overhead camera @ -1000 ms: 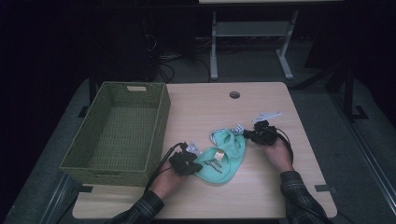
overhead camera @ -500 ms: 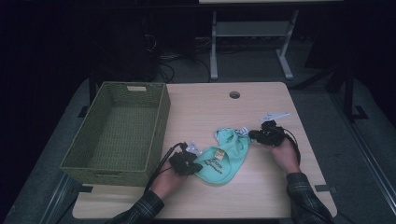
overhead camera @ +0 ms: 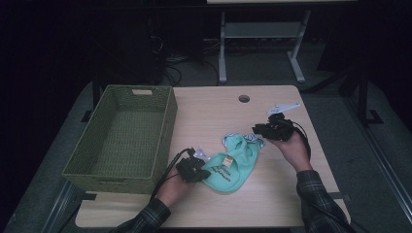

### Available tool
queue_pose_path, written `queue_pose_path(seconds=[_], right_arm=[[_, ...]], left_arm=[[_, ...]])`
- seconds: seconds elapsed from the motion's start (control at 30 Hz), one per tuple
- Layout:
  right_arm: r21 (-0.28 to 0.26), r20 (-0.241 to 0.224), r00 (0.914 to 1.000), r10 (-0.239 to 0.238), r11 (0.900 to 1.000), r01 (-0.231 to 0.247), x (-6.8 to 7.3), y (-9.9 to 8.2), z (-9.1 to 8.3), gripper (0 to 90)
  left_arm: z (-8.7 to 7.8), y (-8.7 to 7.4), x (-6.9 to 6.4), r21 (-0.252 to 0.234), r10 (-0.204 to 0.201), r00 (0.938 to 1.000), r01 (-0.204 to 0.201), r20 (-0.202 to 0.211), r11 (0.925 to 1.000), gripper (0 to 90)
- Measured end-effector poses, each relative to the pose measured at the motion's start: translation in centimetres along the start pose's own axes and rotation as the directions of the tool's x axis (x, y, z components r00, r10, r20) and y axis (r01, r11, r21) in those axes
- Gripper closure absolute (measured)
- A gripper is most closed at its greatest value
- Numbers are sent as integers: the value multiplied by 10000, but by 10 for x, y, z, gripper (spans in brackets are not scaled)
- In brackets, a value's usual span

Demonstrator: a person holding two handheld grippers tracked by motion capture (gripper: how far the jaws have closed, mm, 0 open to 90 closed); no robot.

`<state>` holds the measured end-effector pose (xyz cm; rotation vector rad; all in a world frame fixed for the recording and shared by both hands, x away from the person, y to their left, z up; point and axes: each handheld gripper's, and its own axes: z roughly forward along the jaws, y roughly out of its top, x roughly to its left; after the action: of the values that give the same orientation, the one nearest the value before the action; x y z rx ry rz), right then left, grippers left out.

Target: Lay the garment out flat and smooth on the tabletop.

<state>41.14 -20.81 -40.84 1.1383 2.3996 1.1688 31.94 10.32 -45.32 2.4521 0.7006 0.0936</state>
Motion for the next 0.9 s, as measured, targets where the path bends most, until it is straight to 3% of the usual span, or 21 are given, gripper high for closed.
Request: queue_pose_path(seconds=[0.4, 0.9], right_arm=[[434, -527, 9972, -526, 9975, 549, 20, 30, 29, 748], [1336, -896, 9921, -874, 9861, 989, 36, 25, 69, 763]], left_arm=[[0, 0, 0, 51, 19, 10000, -19, 33, 10000, 897], [0, 0, 0, 10, -81, 9999, 81, 67, 10000, 898]])
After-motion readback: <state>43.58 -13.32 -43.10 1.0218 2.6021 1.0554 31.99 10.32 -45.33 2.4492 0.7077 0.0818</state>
